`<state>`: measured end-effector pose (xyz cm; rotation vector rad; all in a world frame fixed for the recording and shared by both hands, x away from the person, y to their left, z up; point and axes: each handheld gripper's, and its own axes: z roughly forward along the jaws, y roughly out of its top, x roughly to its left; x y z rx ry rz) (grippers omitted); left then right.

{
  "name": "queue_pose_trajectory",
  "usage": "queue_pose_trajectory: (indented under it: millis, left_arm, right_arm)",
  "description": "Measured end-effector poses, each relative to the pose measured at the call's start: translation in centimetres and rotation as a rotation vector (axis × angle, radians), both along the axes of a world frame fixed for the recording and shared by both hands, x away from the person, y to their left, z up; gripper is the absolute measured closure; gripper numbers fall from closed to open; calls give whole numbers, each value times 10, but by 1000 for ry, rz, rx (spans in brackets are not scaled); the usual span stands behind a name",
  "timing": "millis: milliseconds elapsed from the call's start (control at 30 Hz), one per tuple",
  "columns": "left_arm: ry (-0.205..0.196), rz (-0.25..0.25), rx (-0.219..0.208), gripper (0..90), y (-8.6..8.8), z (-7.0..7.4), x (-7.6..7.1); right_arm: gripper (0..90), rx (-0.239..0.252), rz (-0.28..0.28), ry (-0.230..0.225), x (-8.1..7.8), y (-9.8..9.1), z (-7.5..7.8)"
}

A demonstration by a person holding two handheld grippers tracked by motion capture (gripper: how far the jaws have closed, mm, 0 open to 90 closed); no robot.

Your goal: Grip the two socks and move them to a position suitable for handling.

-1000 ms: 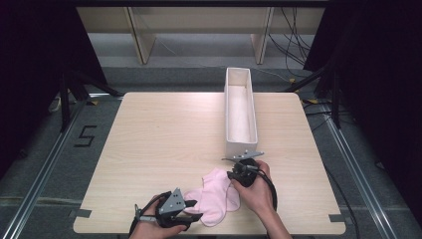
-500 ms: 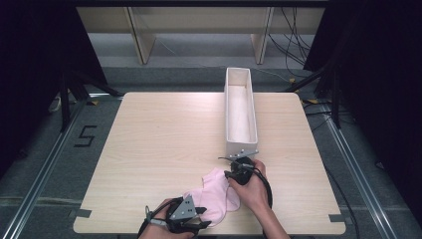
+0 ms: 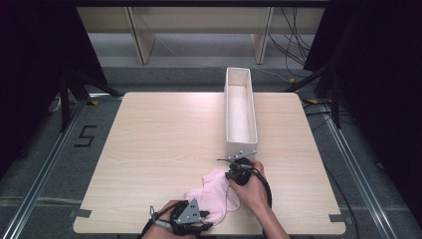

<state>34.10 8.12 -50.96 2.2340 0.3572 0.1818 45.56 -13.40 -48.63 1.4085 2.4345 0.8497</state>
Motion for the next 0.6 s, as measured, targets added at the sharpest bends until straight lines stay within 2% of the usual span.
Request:
queue_pose_trajectory:
  millis: [100, 133, 167, 233, 300, 400, 433, 500, 600]
  left_arm:
    - [-5, -3, 4, 689, 0, 0, 0]
    - [-20, -7, 14, 705, 0, 0, 0]
    - [-28, 8, 1, 719, -1, -1, -2]
    - [-34, 7, 11, 756, 0, 0, -2]
    - [-47, 12, 21, 799, 1, 0, -2]
    - [-36, 21, 7, 852, 2, 0, -1]
    - [-29, 19, 5, 860, 2, 0, 0]
    - [-34, 18, 11, 864, 3, 1, 0]
    - [-34, 12, -6, 865, 4, 4, 0]
  right_arm:
    - [844, 8, 0, 10, 1, 0, 0]
    - [863, 16, 6, 17, 1, 0, 0]
    - [868, 18, 4, 18, 2, 0, 0]
    - [876, 33, -15, 36, 1, 1, 0]
    - [877, 24, -5, 24, 2, 0, 0]
    - [879, 32, -19, 35, 1, 1, 1]
    - [880, 28, -8, 26, 2, 1, 0]
    - [881, 21, -13, 21, 2, 0, 0]
    - [882, 40, -23, 32, 2, -1, 0]
